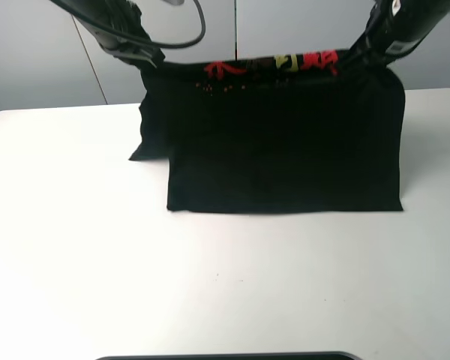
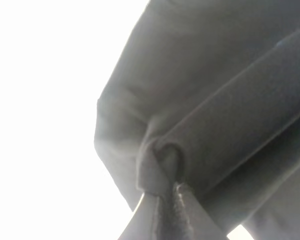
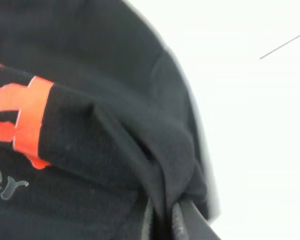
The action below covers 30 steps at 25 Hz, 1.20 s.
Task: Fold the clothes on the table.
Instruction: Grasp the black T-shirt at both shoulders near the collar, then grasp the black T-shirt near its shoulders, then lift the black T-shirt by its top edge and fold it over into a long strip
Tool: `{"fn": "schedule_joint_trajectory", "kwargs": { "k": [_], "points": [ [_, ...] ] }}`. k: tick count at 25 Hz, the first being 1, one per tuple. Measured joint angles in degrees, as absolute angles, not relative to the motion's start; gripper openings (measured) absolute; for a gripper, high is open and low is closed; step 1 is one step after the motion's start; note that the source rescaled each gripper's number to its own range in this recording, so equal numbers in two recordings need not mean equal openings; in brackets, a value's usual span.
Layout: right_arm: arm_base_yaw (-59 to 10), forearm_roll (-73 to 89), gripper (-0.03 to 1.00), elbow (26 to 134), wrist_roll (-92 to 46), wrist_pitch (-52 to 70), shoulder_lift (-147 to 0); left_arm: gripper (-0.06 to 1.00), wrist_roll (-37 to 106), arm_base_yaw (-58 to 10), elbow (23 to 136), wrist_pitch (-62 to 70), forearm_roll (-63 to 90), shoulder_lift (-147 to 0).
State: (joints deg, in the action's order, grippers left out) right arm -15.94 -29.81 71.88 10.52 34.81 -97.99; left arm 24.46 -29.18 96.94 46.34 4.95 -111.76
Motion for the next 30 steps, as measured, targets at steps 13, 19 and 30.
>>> {"fn": "schedule_joint_trajectory", "kwargs": {
  "k": [13, 19, 30],
  "points": [
    [-15.9, -21.5, 0.00, 79.0, -3.0, 47.6, -89.8, 0.00, 28.3, -29.2, 112.7, 67.9, 6.5, -111.5],
    [-15.9, -14.7, 0.00, 68.6, -8.7, 51.1, -84.7, 0.00, 30.9, -29.3, 107.0, 69.4, 11.4, -110.4],
    [-15.9, 0.8, 0.00, 58.0, -17.5, 64.8, -80.2, 0.00, 31.6, -29.7, 84.4, 69.5, 13.2, -103.2]
  ]
}}
